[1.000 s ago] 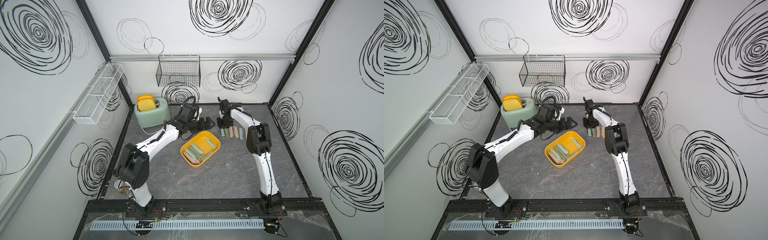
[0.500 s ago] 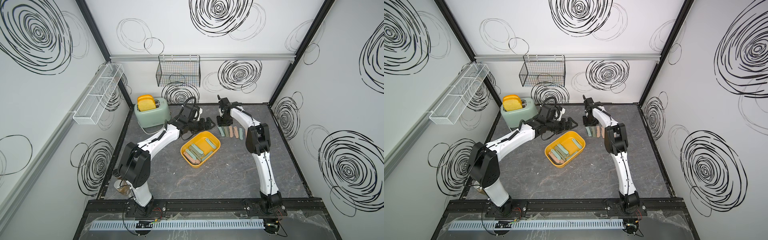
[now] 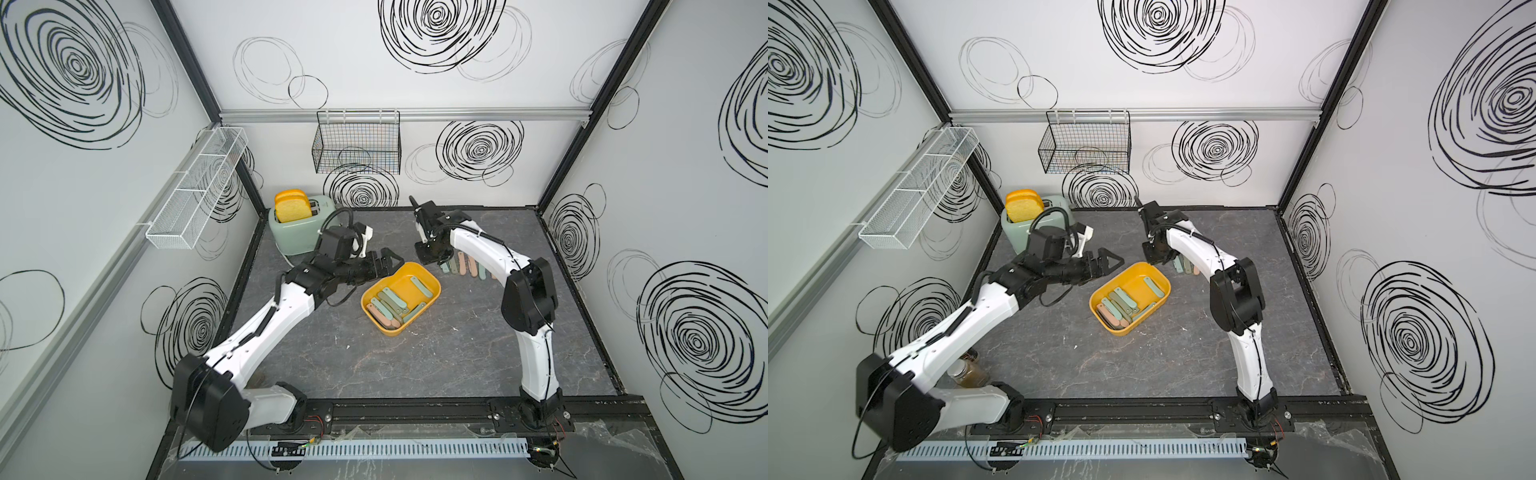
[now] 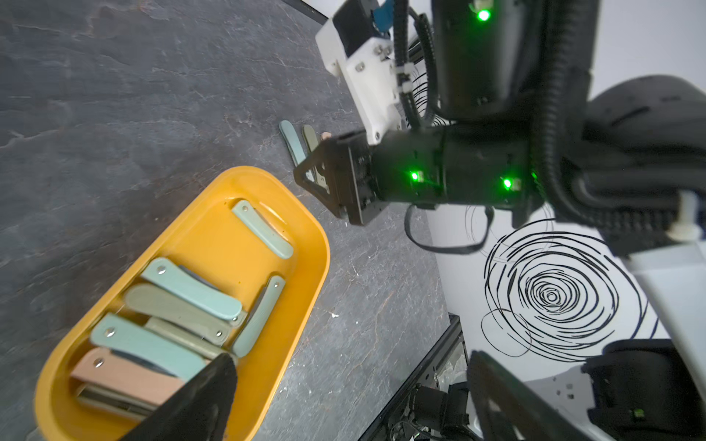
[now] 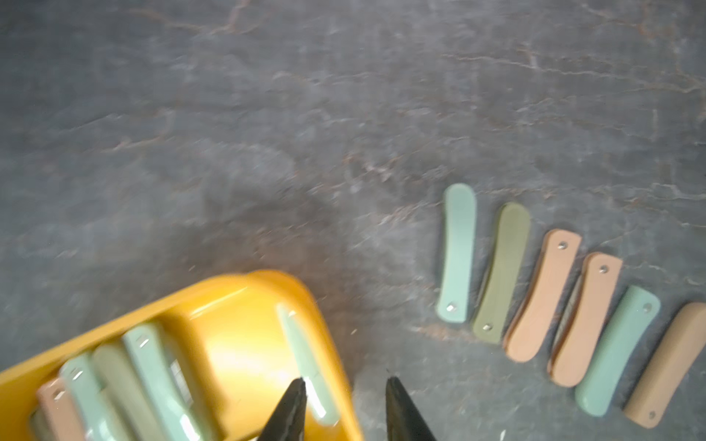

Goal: Take the fruit knife out of the storage box
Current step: Place the fruit knife at the center of the board, then pick up the fruit knife from the storage box.

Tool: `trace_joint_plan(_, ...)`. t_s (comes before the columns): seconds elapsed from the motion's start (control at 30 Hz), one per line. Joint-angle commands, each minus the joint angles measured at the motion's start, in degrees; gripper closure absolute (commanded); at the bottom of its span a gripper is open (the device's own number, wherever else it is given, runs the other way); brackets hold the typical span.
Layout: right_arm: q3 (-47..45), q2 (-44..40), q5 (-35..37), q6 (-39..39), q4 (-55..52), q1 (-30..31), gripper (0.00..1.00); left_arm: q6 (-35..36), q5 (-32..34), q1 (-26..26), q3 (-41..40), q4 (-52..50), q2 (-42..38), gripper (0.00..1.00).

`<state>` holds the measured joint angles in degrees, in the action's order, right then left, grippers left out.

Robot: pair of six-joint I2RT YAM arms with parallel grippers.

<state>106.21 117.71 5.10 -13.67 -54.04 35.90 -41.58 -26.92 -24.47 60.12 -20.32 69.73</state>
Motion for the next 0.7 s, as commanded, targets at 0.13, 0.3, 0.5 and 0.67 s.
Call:
trace_joint_plan(0.13,-12.73,-4.34,3.32,-3.0,3.65,8.24,0.47,2.53,0.64,2.97,-8.57,-9.18,-14.26,0.02)
trace_joint_plan(0.3,-14.61,-1.69,5.28,-2.37,4.39,9.54,0.4,2.28,0.46,4.35,-11.74,-12.56,-20.38,0.02)
trace_joint_plan(0.5,-14.97,0.23,7.99,-0.95,5.26,9.15,0.33,2.3,0.46,4.98,-11.44,-14.65,-22.34,0.02)
trace_joint_plan(0.67,-14.99,2.07,6.86,-0.44,5.74,7.72,0.3,2.16,0.99,5.03,-11.64,-15.32,-23.23,0.02)
